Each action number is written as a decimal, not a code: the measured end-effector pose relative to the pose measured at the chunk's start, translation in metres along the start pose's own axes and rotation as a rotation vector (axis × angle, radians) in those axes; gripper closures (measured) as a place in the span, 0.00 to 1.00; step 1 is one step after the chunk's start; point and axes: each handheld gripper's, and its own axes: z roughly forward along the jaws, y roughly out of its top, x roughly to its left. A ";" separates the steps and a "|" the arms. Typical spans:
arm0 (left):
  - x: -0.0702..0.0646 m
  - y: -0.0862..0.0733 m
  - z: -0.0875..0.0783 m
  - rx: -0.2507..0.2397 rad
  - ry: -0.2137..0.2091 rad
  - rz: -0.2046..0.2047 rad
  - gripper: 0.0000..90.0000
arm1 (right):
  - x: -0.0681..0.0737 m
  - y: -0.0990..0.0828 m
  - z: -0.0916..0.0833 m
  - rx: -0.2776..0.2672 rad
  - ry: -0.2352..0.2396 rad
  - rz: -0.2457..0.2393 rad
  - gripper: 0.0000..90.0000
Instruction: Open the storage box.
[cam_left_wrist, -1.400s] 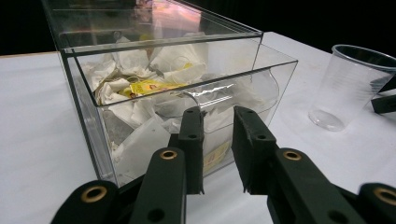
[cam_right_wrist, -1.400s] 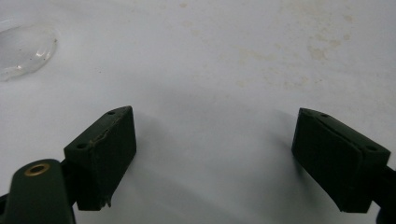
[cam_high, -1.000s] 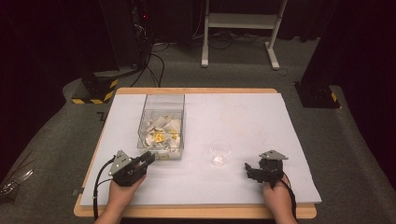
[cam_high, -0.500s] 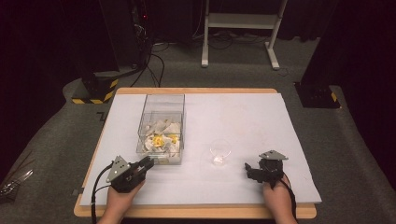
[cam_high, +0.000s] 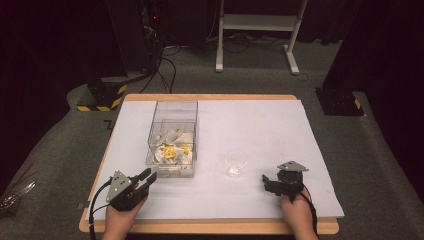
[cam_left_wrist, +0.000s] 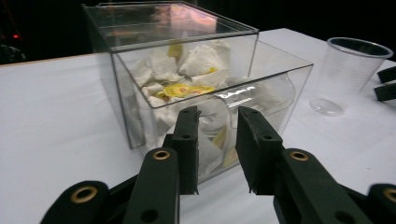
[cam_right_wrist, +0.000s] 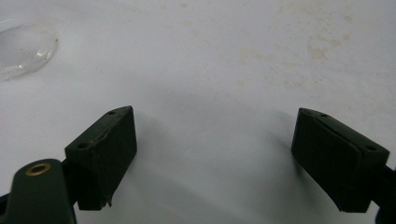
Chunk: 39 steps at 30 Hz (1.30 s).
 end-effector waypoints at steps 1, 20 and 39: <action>0.001 0.001 -0.001 -0.001 0.006 -0.006 0.77 | 0.000 0.000 0.000 0.000 -0.001 0.001 0.16; 0.012 0.014 -0.002 -0.009 0.144 0.005 0.77 | 0.000 0.000 0.000 0.002 0.003 0.002 0.16; 0.018 0.029 0.028 0.021 0.145 0.009 0.79 | 0.000 0.000 0.000 0.003 0.004 0.005 0.16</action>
